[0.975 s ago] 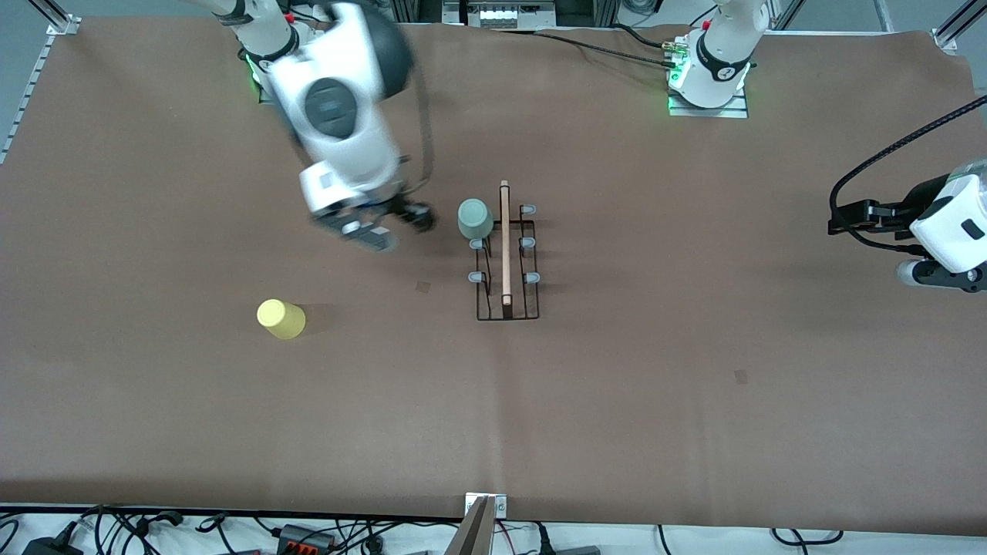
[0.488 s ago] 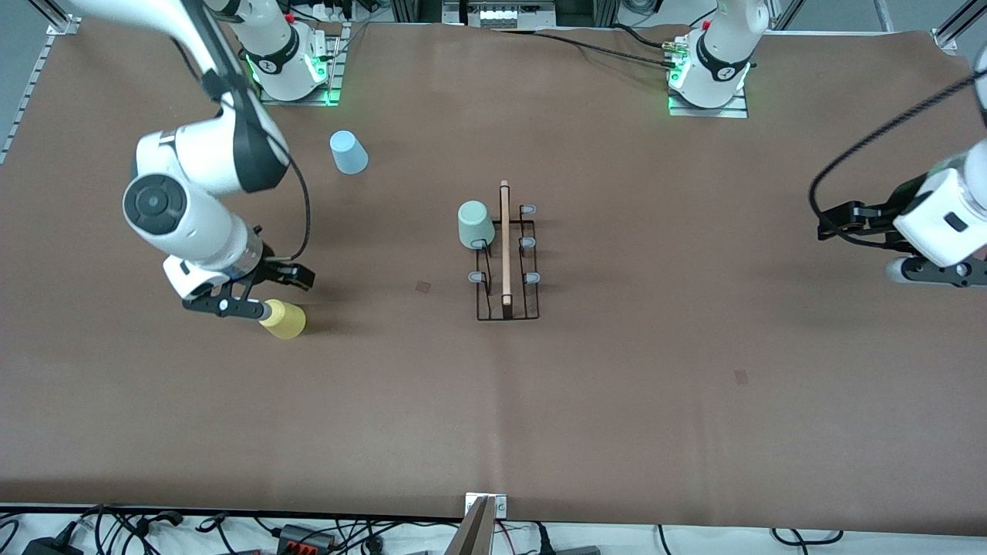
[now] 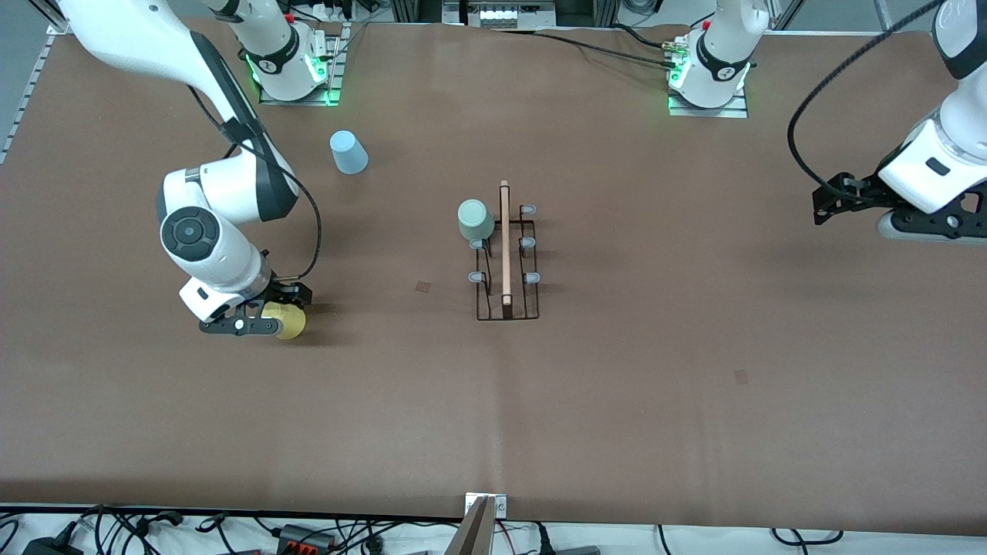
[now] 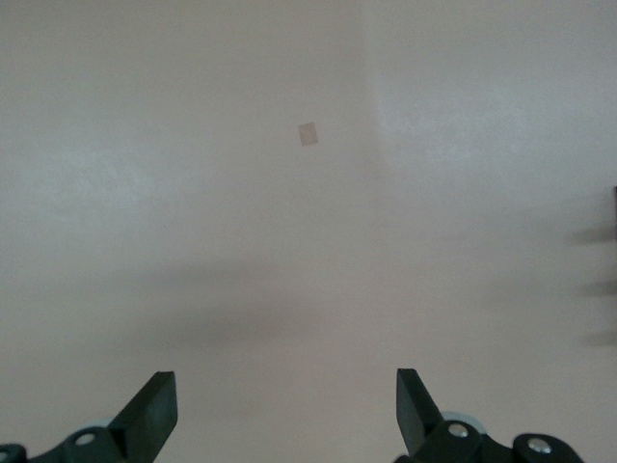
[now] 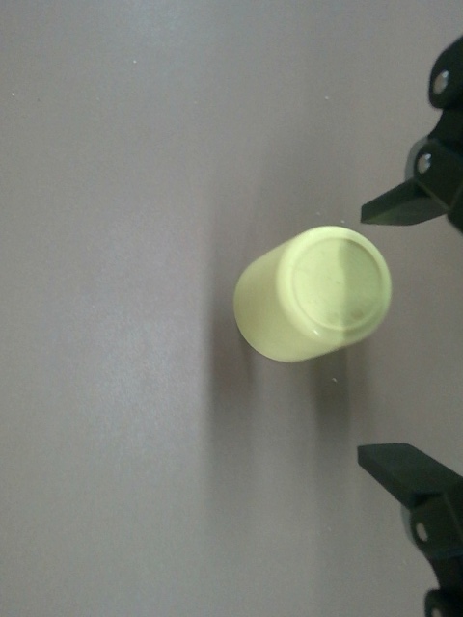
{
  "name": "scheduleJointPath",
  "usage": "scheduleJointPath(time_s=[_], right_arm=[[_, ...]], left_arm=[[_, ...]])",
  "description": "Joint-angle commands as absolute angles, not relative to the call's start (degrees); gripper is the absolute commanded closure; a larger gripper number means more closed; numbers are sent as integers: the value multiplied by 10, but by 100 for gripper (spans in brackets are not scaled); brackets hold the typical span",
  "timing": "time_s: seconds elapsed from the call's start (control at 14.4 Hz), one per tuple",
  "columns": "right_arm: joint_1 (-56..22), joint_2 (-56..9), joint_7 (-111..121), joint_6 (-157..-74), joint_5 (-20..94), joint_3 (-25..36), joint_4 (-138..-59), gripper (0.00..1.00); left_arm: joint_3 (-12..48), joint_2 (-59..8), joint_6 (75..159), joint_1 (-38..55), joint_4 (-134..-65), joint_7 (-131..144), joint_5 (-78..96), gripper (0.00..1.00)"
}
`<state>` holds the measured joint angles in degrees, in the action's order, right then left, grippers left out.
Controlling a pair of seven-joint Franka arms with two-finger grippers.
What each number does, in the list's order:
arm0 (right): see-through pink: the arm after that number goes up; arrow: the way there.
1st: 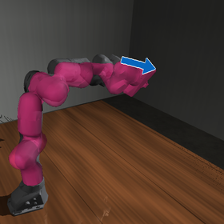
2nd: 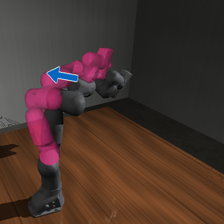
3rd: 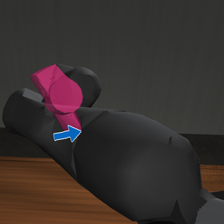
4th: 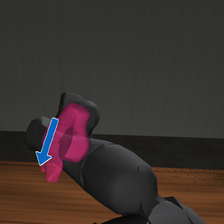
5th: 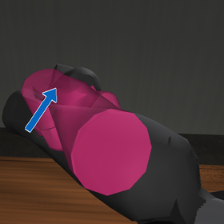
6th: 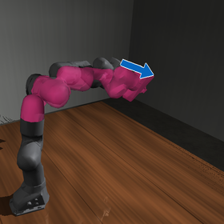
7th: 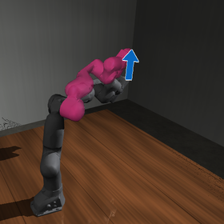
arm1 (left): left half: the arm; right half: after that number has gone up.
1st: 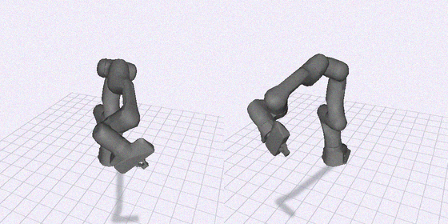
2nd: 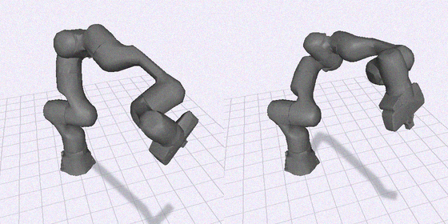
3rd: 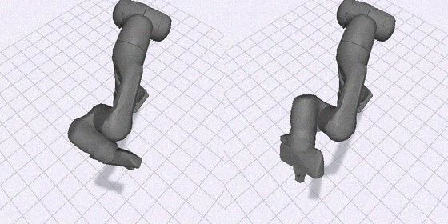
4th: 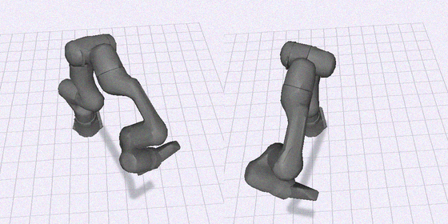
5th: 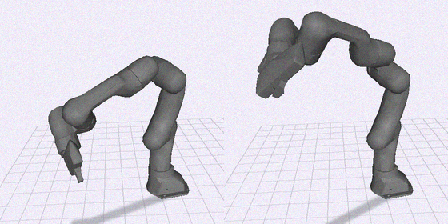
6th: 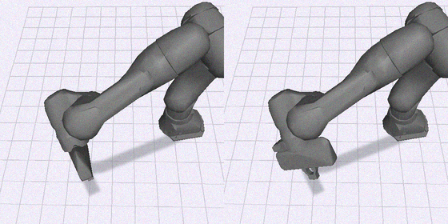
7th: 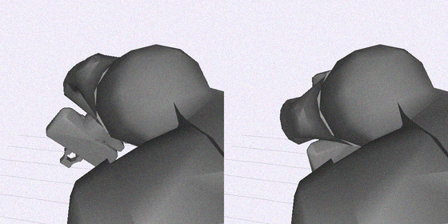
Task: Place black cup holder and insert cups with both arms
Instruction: 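Move the right gripper to the yellow cup and grasp it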
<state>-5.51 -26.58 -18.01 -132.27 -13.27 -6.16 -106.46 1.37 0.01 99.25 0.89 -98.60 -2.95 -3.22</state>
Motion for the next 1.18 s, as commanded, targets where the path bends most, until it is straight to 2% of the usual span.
scheduleJointPath(time_s=[0.0,0.21,0.63,0.7,0.77,0.84,0.98,1.11], right_arm=[[-55,-274,-136,-1360,-139,-43,-1074,0],[-54,-293,-134,-1404,-139,-40,-1083,0],[-55,-297,-135,-1409,-138,-40,-1100,0],[-55,-297,-133,-1408,-138,-40,-1101,14],[-54,-296,-134,-1405,-138,-40,-1100,37],[-54,-294,-133,-1404,-138,-40,-1100,54],[-55,-280,-128,-1400,-138,-40,-1096,81],[-61,-253,-130,-1359,-137,-42,-1080,86]], left_arm=[[5,8,1004,15,-991,-53,-19,0],[15,9,995,18,-988,-53,-20,0],[16,8,965,18,-981,-40,-19,0],[16,8,964,18,-981,-41,-19,0],[16,8,963,18,-981,-40,-19,0],[16,8,963,18,-981,-40,-19,0],[16,8,962,18,-980,-41,-19,0],[15,8,961,17,-980,-44,-18,0]])
